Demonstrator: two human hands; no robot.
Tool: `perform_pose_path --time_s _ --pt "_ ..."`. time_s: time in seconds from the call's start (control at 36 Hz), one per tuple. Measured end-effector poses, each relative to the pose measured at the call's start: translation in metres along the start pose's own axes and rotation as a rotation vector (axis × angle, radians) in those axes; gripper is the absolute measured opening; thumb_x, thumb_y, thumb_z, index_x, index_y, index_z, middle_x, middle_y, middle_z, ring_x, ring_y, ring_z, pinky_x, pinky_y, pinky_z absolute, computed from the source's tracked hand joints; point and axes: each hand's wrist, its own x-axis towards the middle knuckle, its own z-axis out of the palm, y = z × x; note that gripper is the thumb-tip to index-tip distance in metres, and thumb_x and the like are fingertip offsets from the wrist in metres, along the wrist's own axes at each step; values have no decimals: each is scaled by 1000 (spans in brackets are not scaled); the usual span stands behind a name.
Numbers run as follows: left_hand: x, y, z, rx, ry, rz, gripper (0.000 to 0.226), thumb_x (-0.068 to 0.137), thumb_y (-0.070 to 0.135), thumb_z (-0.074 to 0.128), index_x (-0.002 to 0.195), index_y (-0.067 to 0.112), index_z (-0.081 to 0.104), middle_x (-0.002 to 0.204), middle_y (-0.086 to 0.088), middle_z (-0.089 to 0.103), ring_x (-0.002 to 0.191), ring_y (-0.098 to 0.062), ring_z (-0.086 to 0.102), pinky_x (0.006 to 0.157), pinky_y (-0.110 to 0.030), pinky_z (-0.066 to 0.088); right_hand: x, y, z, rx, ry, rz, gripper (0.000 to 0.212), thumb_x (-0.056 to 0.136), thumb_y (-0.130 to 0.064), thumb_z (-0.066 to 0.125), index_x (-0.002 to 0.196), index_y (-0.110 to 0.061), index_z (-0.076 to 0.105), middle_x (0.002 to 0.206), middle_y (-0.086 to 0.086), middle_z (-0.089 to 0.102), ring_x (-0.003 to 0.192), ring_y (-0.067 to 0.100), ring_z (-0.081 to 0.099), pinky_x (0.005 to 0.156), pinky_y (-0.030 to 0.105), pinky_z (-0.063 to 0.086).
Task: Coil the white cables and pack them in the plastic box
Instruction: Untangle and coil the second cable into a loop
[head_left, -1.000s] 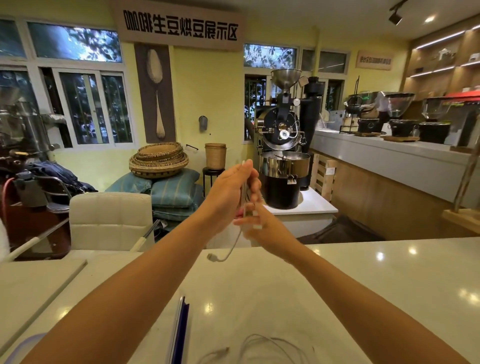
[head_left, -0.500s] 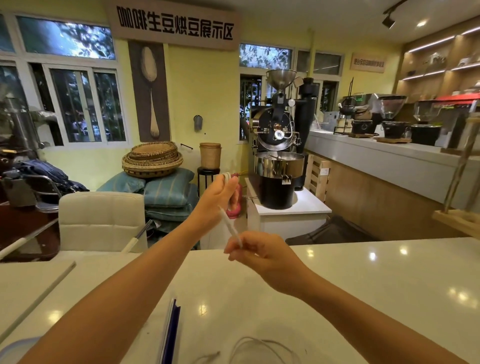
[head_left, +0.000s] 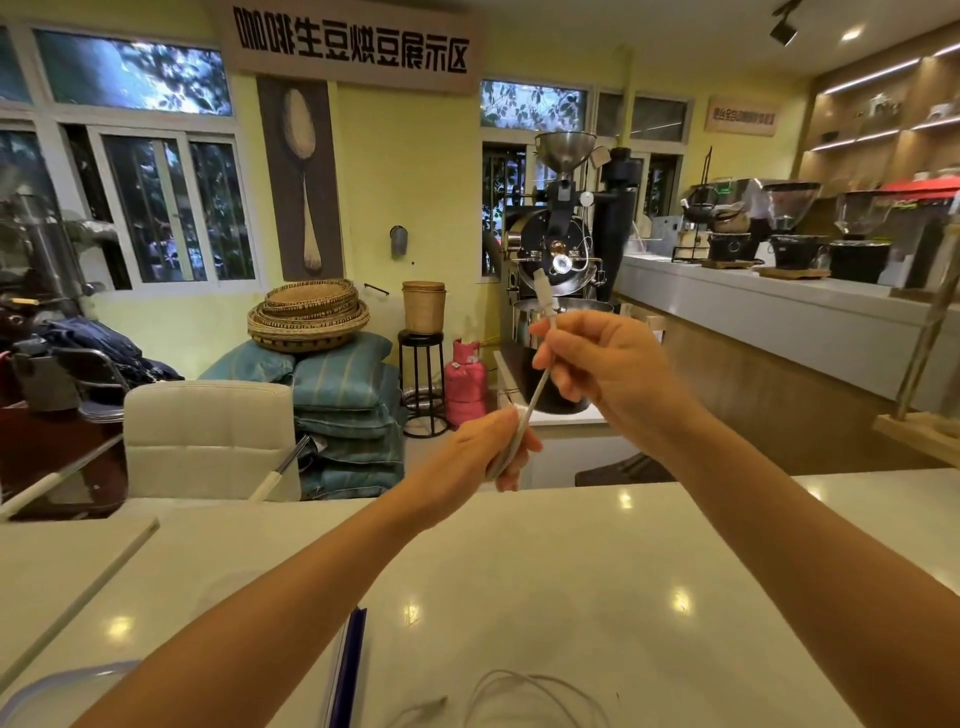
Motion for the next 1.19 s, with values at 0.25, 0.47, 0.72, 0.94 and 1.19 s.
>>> perform_pose_path --time_s 0.25,0.47,0.72,0.94,1.19 --pt "-6 11 9 -228 -186 -68 22 84 27 39 83 14 56 53 13 45 50 -3 42 57 -19 42 10 15 -10 213 114 141 17 87 1 49 89 -16 47 52 3 66 45 8 53 46 14 46" --pt "-9 25 3 -518 -364 -101 27 90 22 32 86 8 55 57 8 46 51 -6 44 56 -18 47 -6 51 -2 150 43 176 25 91 -9 42 77 -10 63 63 -3 69 62 7 64 60 16 54" --pt "0 25 -9 -576 -293 -135 28 91 24 33 81 9 54 59 4 50 53 -9 48 57 -20 47 -27 82 17 -193 4 185 28 89 -5 48 68 -19 62 70 5 64 70 24 56 69 35 47" --pt "6 16 -17 -574 -122 -228 35 95 26 29 79 8 54 52 4 46 46 -7 44 52 -20 47 -37 94 36 -161 47 205 10 92 -13 46 90 -13 56 74 4 59 66 13 58 60 18 55" --pt "7 16 -25 -579 19 -349 38 96 27 30 76 6 54 46 5 47 38 -5 42 43 -17 43 -45 92 42 -211 39 150 15 92 -14 47 78 -21 46 70 2 55 62 12 55 56 17 53"
